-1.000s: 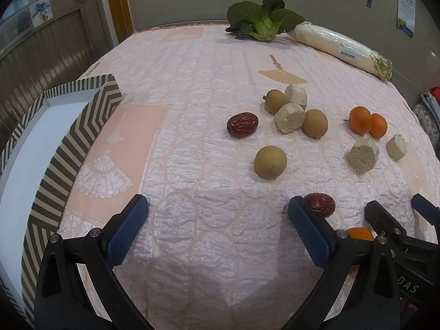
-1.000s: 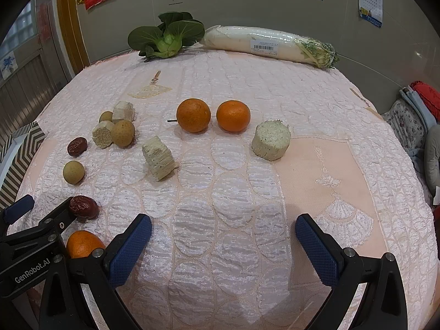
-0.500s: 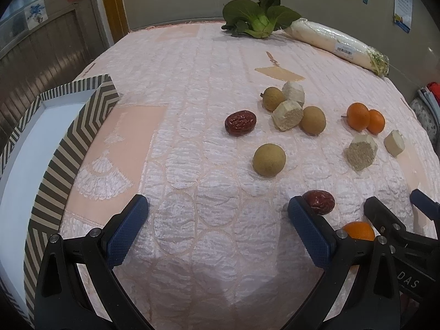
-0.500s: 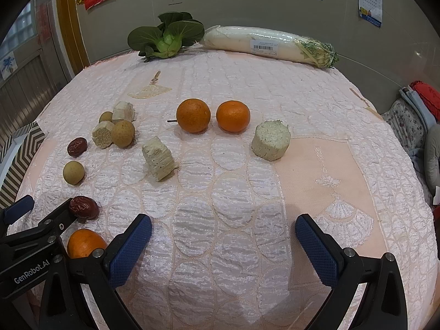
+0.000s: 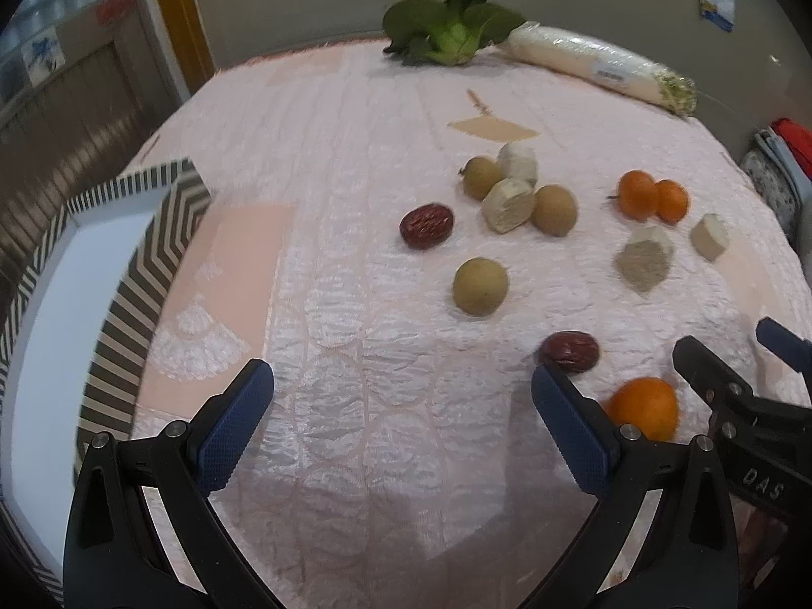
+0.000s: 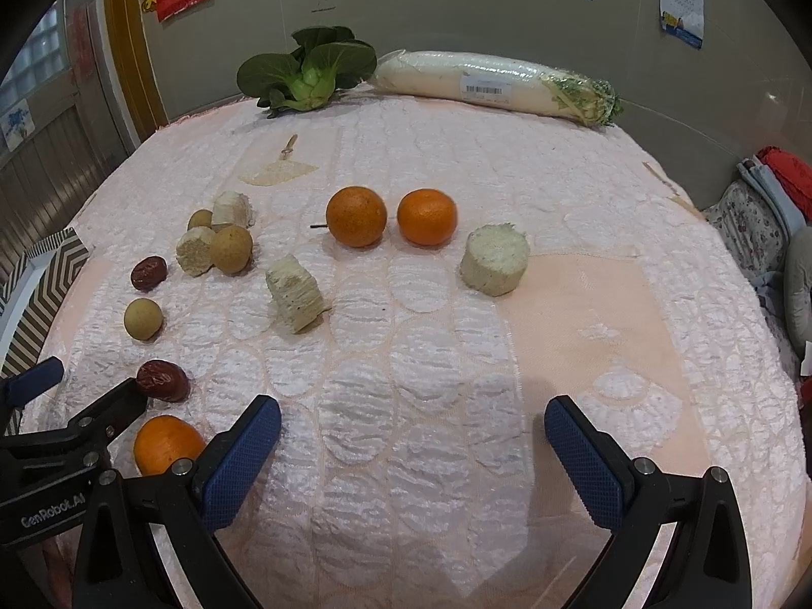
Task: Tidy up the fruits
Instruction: 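Grasp the brown round fruit with the left gripper while the right gripper grasps an orange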
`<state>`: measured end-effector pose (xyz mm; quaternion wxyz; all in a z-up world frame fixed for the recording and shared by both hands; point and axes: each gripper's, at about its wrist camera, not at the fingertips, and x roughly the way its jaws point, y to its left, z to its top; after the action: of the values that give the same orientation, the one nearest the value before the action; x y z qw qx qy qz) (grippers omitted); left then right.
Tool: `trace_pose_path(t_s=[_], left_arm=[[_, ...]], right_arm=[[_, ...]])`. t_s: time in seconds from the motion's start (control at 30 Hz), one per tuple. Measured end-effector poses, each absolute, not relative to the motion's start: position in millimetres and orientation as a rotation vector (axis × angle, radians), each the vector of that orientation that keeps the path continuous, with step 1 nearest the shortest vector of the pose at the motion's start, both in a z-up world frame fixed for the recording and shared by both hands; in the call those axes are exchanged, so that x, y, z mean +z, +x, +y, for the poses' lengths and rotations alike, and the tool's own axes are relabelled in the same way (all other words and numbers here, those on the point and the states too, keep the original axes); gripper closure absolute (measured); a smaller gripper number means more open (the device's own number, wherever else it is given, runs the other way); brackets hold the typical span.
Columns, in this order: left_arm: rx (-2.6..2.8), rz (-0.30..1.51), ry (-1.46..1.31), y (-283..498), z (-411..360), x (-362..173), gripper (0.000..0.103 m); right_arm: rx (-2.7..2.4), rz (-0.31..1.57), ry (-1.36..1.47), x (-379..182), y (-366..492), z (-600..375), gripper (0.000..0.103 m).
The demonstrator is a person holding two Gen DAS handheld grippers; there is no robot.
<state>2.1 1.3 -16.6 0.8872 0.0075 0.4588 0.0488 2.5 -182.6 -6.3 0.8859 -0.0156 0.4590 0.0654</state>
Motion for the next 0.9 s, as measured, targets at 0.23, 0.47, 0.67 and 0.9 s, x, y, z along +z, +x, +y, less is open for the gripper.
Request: trace_pose_path(t_s=[0.23, 0.47, 0.67, 0.9], left_arm=[[0.073, 0.869, 0.050, -15, 1, 6, 0.001], [0.007, 0.837, 0.023, -29, -2, 17, 0.001], [-0.050, 0.841, -0.008, -34, -4, 21, 0.001], [-0.110, 0.844, 0.014, -39, -12, 21, 0.001]], right_arm=[[0.125, 0.907, -0.030, 14, -10, -186, 0.000], [0.119, 0.870, -0.050, 29, -22, -187, 0.000], [0.131, 0.858, -0.041, 35, -33, -190, 0.000], [0.114, 0.836, -0.039, 40, -43, -199, 0.000]])
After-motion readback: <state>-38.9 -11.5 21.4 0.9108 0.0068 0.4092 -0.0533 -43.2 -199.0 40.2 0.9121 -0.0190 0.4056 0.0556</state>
